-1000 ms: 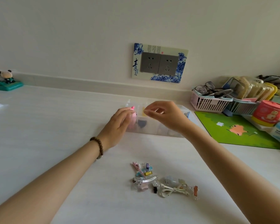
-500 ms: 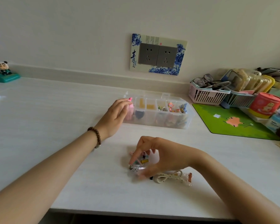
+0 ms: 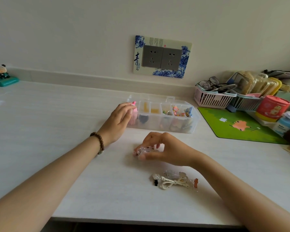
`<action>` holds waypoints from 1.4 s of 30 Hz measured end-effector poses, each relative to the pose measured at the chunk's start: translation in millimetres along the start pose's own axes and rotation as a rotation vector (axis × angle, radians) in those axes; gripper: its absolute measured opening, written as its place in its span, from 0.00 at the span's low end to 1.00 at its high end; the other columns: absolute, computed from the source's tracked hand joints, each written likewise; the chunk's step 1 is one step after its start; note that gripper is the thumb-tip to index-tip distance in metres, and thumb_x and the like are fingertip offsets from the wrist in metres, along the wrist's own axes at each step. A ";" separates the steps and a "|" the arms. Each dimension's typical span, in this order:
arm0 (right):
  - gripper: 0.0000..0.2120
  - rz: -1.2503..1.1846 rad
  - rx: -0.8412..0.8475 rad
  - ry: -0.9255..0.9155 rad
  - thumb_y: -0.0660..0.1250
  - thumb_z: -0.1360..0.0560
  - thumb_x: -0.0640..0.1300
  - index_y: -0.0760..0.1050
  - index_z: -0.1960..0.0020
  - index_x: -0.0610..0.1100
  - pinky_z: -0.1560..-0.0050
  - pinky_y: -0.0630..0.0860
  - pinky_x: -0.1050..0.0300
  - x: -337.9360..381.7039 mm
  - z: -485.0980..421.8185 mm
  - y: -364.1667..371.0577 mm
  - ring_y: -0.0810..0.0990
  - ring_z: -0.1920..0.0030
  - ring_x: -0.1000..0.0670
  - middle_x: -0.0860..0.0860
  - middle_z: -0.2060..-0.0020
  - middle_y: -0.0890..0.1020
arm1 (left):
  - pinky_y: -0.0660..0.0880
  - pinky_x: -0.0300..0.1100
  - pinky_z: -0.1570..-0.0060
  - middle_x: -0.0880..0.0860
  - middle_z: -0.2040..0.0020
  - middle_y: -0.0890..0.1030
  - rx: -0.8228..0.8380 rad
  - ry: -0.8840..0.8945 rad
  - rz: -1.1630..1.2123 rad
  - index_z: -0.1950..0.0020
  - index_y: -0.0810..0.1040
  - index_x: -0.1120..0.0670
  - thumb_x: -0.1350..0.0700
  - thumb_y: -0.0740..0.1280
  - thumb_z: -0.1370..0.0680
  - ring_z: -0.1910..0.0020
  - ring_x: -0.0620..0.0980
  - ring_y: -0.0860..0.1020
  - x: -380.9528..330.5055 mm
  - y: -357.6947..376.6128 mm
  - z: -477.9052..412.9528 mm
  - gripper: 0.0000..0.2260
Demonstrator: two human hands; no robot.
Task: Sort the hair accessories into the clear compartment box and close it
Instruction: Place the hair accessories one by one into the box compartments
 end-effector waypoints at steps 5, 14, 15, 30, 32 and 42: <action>0.09 -0.186 -0.057 0.019 0.69 0.29 0.51 0.82 0.51 0.51 0.51 0.74 0.52 -1.5 0.6 -11.6 0.79 0.51 0.48 0.56 0.53 0.82 | 0.58 0.27 0.35 0.49 0.33 0.69 -0.005 -0.003 0.001 0.36 0.72 0.56 0.54 0.52 0.19 0.34 0.37 0.64 -2.3 -0.4 0.5 0.16; 0.12 -0.119 -0.572 0.157 0.70 0.29 0.46 0.77 0.49 0.41 0.66 0.77 0.62 -22.6 -36.5 -92.2 0.79 0.68 0.55 0.45 0.58 0.84 | 0.59 0.33 0.33 0.49 0.33 0.69 0.002 0.004 -0.005 0.37 0.72 0.54 0.49 0.52 0.20 0.34 0.39 0.66 1.6 -0.3 -1.0 0.17; 0.12 -0.038 -0.611 0.169 0.70 0.29 0.48 0.77 0.49 0.42 0.62 0.79 0.57 -29.0 -42.5 -100.5 0.79 0.67 0.53 0.46 0.58 0.84 | 0.59 0.33 0.32 0.48 0.33 0.69 -0.001 0.000 0.000 0.38 0.72 0.54 0.48 0.52 0.21 0.34 0.39 0.66 2.5 -0.1 -1.3 0.18; 0.16 0.287 -0.434 0.188 0.58 0.22 0.54 0.82 0.50 0.47 0.48 0.74 0.54 -48.9 -47.2 -95.4 0.79 0.54 0.50 0.50 0.46 0.80 | 0.58 0.33 0.33 0.47 0.34 0.69 -0.005 -0.016 -0.021 0.37 0.73 0.53 0.48 0.52 0.21 0.34 0.37 0.65 1.6 0.6 -0.3 0.18; 0.14 0.251 -0.452 0.125 0.61 0.23 0.53 0.82 0.50 0.48 0.51 0.72 0.57 -38.4 -31.2 -91.6 0.79 0.55 0.53 0.52 0.49 0.81 | 0.58 0.33 0.33 0.47 0.34 0.69 -0.008 -0.006 -0.023 0.38 0.73 0.54 0.47 0.51 0.22 0.34 0.37 0.65 1.1 0.4 -0.1 0.19; 0.11 -0.015 0.160 0.082 0.72 0.30 0.48 0.79 0.49 0.50 0.48 0.72 0.54 -11.3 61.4 -53.5 0.78 0.50 0.52 0.57 0.51 0.81 | 0.62 0.35 0.35 0.50 0.33 0.69 0.006 0.030 -0.065 0.37 0.72 0.56 0.53 0.55 0.20 0.38 0.27 0.63 2.7 0.5 -0.8 0.15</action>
Point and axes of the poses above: each hand's wrist, its own z-axis away from the middle knuckle, its own y-axis out of the palm, x = y × z, the point moved 1 cm from there along -z, towards the middle knuckle
